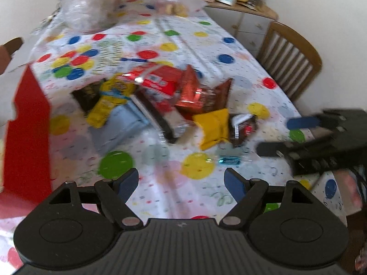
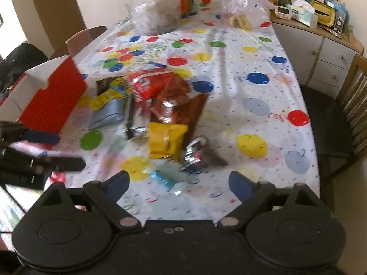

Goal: Organize snacks
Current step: 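Grasp the brown chocolate wrapper with the right tool while the left tool grasps the blue candy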

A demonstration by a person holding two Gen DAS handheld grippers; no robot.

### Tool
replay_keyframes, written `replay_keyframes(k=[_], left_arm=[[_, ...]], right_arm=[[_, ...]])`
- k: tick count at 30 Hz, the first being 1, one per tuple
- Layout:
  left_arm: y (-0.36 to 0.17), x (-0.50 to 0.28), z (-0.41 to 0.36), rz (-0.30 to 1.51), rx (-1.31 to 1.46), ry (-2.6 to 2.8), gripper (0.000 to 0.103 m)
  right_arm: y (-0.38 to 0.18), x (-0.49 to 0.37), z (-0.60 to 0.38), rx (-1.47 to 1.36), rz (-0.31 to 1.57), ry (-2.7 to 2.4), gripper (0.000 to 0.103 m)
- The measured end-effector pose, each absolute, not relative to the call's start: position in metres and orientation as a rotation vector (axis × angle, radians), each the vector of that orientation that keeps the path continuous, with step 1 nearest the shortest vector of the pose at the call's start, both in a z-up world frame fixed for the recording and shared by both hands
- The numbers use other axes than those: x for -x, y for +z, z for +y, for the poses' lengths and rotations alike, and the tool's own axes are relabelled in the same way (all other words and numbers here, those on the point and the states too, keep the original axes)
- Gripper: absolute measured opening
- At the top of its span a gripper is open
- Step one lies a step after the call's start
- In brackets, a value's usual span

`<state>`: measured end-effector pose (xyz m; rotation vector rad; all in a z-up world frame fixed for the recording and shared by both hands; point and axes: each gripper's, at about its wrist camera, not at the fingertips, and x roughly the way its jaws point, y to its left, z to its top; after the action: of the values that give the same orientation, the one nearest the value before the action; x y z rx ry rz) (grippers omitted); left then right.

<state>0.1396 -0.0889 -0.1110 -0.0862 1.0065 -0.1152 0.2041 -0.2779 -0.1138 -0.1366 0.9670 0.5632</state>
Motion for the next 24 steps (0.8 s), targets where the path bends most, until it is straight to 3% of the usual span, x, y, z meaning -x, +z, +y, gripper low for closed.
replay_keyframes(k=[13, 20, 22, 24], left_arm=[[-0.129, -0.16, -0.136, 1.015, -0.067, -0.187, 0.082], [-0.135, -0.166, -0.164, 0.99, -0.246, -0.329, 0.081], [-0.138, -0.169, -0.171, 0.982, -0.308, -0.374, 0.079], [-0.143, -0.171, -0.176, 0.984, -0.367, -0.425, 0.071]], right_arm=[[-0.149, -0.263, -0.265, 0.219, 1.009, 0.636, 0.052], [-0.157, -0.273, -0.265, 0.233, 1.028, 0.679, 0.04], [-0.157, -0.274, -0.266, 0.234, 1.027, 0.689, 0.035], [-0.157, -0.274, -0.268, 0.235, 1.027, 0.694, 0.033]])
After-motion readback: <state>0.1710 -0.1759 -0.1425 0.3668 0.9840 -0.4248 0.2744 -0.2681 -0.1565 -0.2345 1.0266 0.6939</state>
